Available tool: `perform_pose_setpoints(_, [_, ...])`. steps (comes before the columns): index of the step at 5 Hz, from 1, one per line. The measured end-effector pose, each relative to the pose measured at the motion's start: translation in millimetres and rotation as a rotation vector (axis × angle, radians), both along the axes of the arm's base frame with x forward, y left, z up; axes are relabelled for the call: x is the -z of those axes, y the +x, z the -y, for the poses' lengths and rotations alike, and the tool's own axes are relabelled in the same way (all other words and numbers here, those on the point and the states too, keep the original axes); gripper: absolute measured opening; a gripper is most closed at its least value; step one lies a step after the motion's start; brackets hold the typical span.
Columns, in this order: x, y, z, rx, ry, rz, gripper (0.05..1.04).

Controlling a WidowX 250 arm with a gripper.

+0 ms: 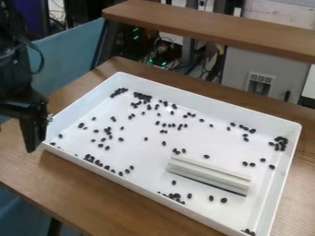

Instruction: Sweep into pile

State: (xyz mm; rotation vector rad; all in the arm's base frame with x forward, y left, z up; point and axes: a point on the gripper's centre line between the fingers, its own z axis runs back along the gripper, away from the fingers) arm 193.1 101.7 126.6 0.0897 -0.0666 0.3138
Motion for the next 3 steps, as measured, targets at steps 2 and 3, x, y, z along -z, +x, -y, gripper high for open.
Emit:
perform_pose_setpoints(2, [3.9,35.7,8.3,0.231,0.073,-0.061,1.0])
perform_pose_setpoints(3, [9.9,79.2,18.0,0.518,0.088,-0.042,1.0])
